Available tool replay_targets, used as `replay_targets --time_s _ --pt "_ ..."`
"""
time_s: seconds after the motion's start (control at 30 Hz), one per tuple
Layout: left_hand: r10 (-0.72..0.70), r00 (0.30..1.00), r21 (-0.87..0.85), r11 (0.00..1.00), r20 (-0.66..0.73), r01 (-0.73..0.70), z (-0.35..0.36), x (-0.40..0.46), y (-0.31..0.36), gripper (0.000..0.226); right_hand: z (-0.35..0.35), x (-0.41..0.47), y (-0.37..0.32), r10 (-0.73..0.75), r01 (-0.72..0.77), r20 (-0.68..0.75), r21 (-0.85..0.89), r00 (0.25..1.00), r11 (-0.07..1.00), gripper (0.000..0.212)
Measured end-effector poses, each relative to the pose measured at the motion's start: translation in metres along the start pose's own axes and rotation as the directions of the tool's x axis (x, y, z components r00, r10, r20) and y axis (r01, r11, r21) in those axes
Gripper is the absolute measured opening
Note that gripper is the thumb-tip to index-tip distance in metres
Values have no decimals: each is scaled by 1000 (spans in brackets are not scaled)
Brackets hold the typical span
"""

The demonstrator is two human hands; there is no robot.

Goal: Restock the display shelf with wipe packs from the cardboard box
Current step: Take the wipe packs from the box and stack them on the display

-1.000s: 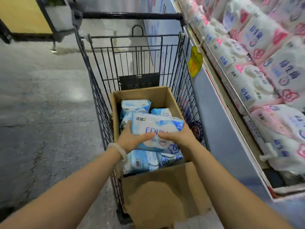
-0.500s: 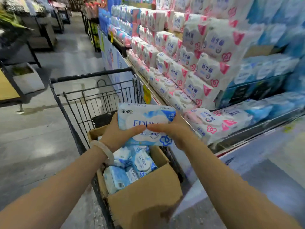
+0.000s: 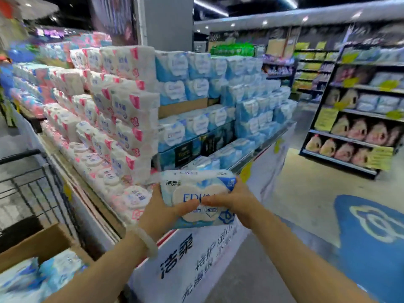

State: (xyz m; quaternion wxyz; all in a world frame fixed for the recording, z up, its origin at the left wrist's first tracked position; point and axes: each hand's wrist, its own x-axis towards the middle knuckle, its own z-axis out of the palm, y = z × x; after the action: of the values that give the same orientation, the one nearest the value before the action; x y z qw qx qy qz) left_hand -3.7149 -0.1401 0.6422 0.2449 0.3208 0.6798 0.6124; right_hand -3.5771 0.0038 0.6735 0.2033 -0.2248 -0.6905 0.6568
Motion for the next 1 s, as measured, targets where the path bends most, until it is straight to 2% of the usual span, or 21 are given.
replay_targets --time_s 0.07,0.13,0.23,0.33,0.47,0.57,0.6,0.7,0.73,0.9,1.0 --pt "-1 1000 -55 998 9 1 51 17 2 62 -49 4 -1 -27 25 -37 -41 999 999 54" --pt "8 1000 -82 997 6 -7 90 35 7 60 -89 13 -1 -44 41 -56 -47 997 998 44" --pt "-38 999 -133 990 -9 36 123 66 5 79 -129 38 -1 -37 36 -29 -47 999 998 46" --pt "-48 998 -122 992 -49 42 138 103 5 94 -152 80 0 -36 37 20 -47 999 998 54" --pt "3 992 -71 997 -124 -12 145 169 3 66 -169 149 4 -28 31 44 -48 999 998 48" --pt "25 991 -46 998 -131 -31 142 230 3 79 -183 209 -2 -36 41 75 -59 997 997 40" --pt "33 991 -45 998 -133 -39 141 248 6 80 -188 230 -5 -37 43 86 -64 996 997 44" --pt "60 981 -21 998 -184 -65 146 294 17 92 -204 285 -18 -24 32 73 -104 997 994 82" --pt "66 978 -11 998 -200 -70 149 308 18 94 -210 302 -20 -22 31 75 -119 997 992 87" --pt "55 966 -47 997 -252 -69 176 362 16 84 -241 368 -15 -34 50 101 -154 994 987 82" --pt "53 951 -33 997 -306 -66 193 390 10 74 -259 405 -9 -60 88 147 -188 987 978 72"
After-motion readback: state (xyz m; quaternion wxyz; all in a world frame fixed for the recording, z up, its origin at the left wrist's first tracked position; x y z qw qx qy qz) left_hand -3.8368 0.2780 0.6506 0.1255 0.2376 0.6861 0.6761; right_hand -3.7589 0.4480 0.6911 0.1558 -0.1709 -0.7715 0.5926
